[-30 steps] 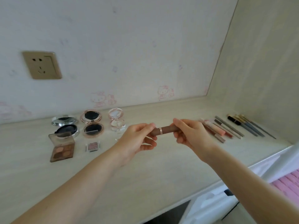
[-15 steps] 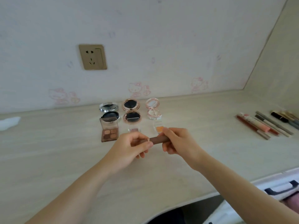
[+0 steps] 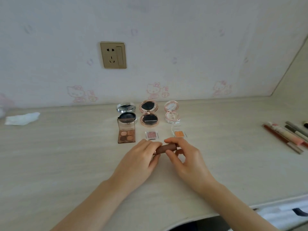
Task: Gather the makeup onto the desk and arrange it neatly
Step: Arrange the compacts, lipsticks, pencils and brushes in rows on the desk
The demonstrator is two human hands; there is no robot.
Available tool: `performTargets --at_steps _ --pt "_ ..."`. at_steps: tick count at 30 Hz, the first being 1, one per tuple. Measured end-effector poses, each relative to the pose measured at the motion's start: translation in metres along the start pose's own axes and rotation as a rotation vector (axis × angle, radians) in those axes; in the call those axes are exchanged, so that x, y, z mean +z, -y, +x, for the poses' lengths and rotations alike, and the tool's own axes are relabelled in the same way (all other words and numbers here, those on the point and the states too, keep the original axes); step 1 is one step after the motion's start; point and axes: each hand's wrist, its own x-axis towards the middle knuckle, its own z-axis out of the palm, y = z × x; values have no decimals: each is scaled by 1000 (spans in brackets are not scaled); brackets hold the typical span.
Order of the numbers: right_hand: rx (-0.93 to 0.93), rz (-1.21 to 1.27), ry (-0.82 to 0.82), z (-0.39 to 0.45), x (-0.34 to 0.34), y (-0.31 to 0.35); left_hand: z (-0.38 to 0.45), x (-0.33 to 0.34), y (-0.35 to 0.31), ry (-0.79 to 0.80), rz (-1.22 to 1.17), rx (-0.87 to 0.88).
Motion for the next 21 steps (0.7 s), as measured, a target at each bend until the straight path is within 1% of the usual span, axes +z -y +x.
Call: performTargets --at_steps 5,8,10,12,17,21 --pt "-185 -278 -54 0 2 1 0 -4 5 -15 29 2" --pt "-239 -404 -100 0 4 2 1 -3 8 -23 197 45" --pt "-255 -457 -136 -1 5 2 1 -1 6 -22 322 48" --pt "-281 -493 -165 -1 5 2 0 1 4 -42 388 70" --pt "-348 -591 -179 -1 6 2 -1 2 2 -10 446 100" --pt "-389 -648 -217 -1 6 -2 -2 2 -3 -25 467 25"
